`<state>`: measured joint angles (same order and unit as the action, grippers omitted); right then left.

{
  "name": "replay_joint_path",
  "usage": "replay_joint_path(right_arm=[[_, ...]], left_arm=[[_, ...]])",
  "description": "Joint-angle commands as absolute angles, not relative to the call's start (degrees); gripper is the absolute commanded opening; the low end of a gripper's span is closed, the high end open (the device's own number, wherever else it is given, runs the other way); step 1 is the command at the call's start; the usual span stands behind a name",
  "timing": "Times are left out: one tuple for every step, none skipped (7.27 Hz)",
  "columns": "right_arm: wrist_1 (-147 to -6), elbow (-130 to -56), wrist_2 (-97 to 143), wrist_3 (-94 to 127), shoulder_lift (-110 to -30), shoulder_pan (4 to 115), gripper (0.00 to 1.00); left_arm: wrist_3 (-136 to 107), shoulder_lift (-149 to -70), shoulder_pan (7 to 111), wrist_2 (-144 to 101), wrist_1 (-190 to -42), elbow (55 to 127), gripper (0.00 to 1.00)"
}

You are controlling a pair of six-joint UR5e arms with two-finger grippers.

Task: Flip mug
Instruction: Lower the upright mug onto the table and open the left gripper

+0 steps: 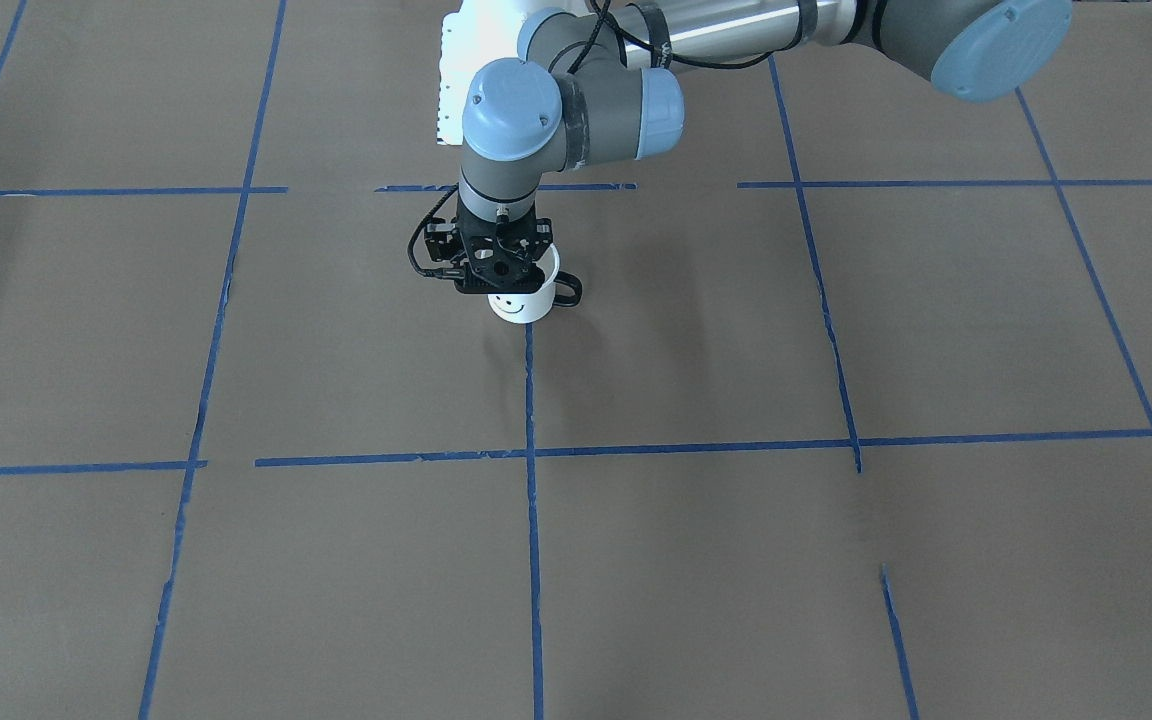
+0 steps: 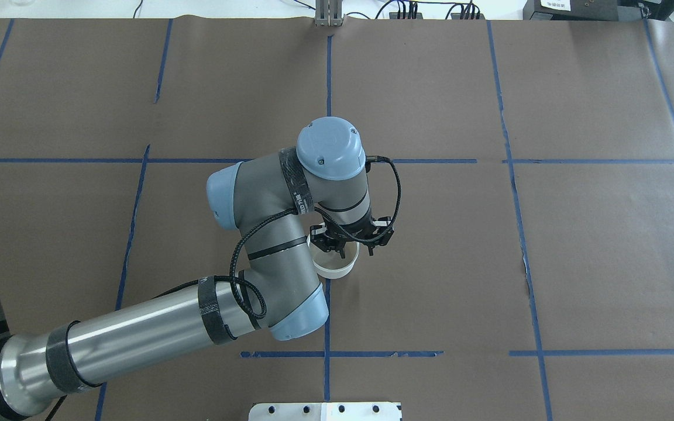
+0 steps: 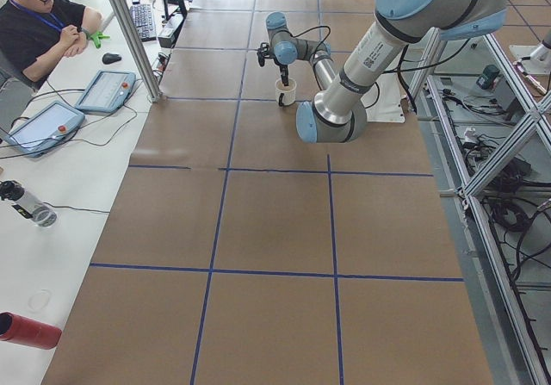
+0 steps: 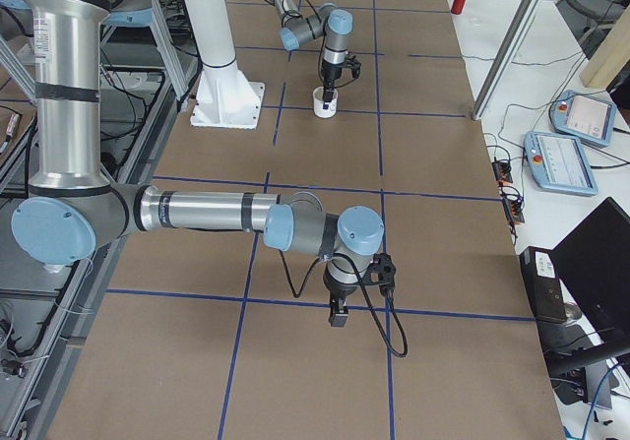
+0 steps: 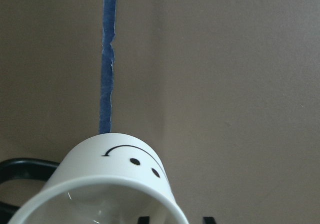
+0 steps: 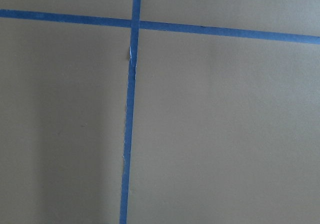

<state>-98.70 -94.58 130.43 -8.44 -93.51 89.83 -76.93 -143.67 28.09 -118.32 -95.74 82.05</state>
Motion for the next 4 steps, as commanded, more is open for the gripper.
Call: replay_joint_path(right_arm=[[-98.7,-94.6,130.4,-8.4,-93.5,89.8,1.00],[-98.7,-94.6,130.4,-8.4,-93.5,89.8,1.00],[-98.7,-94.6,130.4,-8.4,-93.5,89.8,1.00],[-98.7,-94.6,130.4,-8.4,-93.5,89.8,1.00]], left_arm=[[-76.6,-138.3,32.5,-118.4,-90.9,93.9,1.00],[-74.2,-133.0,34.0,-118.4,-90.3,100.0,1.00],[-68.6,-126.7,35.7,-118.4,-90.4,103.7,1.00],[-60.1,-122.1,38.6,-118.6,-90.7,105.5,1.00]])
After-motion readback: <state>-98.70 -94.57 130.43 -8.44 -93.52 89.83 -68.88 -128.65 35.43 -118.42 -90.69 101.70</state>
